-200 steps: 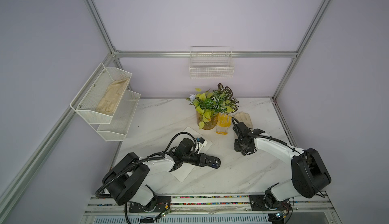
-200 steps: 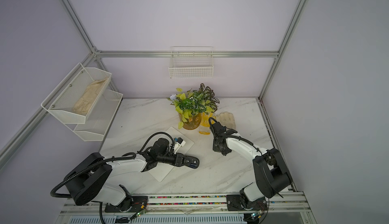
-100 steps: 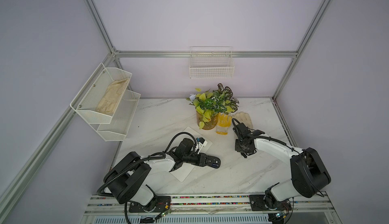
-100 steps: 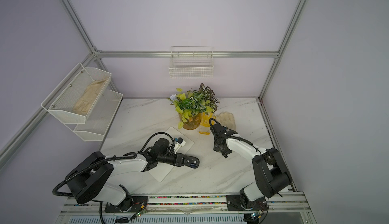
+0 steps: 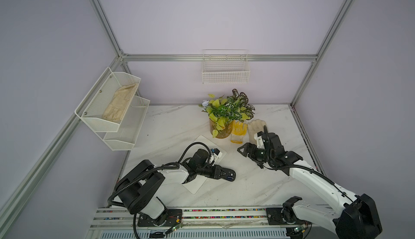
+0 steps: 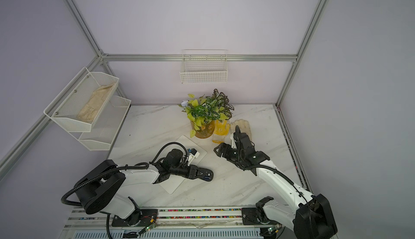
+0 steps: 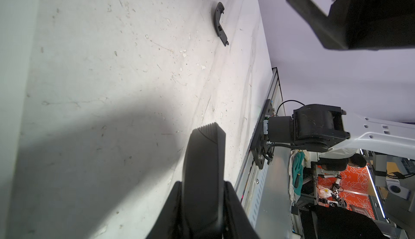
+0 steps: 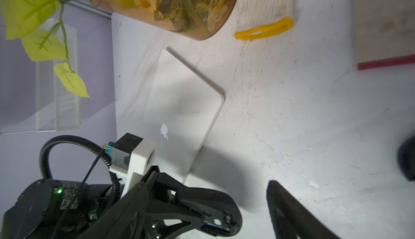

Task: Insert the wireless mouse receiver into the laptop
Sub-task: Place the lid at the center of the board, then take out the USB plug from the mouse.

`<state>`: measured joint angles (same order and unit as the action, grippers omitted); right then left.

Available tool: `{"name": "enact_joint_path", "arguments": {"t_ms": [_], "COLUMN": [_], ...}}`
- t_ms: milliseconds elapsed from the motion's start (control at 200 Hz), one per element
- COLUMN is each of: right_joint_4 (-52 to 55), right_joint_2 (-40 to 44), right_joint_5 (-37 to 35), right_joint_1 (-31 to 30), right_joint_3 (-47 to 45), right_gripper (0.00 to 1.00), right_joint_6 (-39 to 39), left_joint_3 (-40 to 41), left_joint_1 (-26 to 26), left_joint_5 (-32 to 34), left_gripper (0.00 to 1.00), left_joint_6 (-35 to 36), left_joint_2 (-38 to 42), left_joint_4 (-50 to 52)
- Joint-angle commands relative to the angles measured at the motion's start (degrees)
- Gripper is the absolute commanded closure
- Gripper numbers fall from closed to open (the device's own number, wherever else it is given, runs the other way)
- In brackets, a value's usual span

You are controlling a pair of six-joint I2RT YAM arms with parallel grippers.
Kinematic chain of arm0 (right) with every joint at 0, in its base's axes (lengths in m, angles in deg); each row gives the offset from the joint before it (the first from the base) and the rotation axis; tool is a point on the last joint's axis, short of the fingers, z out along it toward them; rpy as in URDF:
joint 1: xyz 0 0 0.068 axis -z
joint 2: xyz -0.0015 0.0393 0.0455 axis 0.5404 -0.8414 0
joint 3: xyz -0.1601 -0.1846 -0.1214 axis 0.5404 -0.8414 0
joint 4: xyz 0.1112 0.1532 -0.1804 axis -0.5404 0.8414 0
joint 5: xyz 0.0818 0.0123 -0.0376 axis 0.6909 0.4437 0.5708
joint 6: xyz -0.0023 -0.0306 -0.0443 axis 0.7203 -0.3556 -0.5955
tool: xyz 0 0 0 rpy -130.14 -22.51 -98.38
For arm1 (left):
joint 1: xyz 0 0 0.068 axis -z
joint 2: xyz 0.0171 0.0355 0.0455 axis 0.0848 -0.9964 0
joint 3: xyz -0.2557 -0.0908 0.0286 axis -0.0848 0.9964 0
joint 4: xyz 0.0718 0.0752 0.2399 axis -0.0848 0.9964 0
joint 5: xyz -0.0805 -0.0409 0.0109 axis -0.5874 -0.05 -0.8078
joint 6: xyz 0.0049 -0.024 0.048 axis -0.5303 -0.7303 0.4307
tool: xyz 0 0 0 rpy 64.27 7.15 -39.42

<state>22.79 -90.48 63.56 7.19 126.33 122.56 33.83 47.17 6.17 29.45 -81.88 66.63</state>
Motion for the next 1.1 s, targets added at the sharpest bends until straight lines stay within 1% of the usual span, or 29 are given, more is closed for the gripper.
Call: {"name": "enact_joint_path", "arguments": {"t_ms": [0,235,365,805,1095], "right_joint_4": [-9.4,-15.3,-19.5,-27.9,-30.7], "right_joint_2": [1.8,4.1,3.2,-6.5,-9.4], "right_joint_5": [6.6,6.6,6.6,6.9,6.7], "right_joint_1": [-0.2,-2.0,-3.2,-6.8,-9.4], "right_joint_3": [-5.5,-13.5,-16.2,-16.8,-16.9], "right_gripper": [0.13,0.13,0.15,0.19,0.2], "right_joint_6": [9.3,14.4,16.3,16.4,17.3], "left_joint_3": [-1.9,-2.6,-3.5,-4.8,-5.4], "left_joint_1": [0.6,1.3,1.5,1.9,2.3], "left_joint_5": [1.3,4.1,4.2,4.6,4.7], "left_gripper": [1.0,1.0,1.0,1.0,1.0], "left_joint_6": [-2.2,-3.9,-4.2,-4.0,-4.0], "left_joint_2": [-1.9,-3.7,-5.2,-6.2,-6.7], "left_joint_4": [-2.4,0.0,0.7,1.9,2.0]}}
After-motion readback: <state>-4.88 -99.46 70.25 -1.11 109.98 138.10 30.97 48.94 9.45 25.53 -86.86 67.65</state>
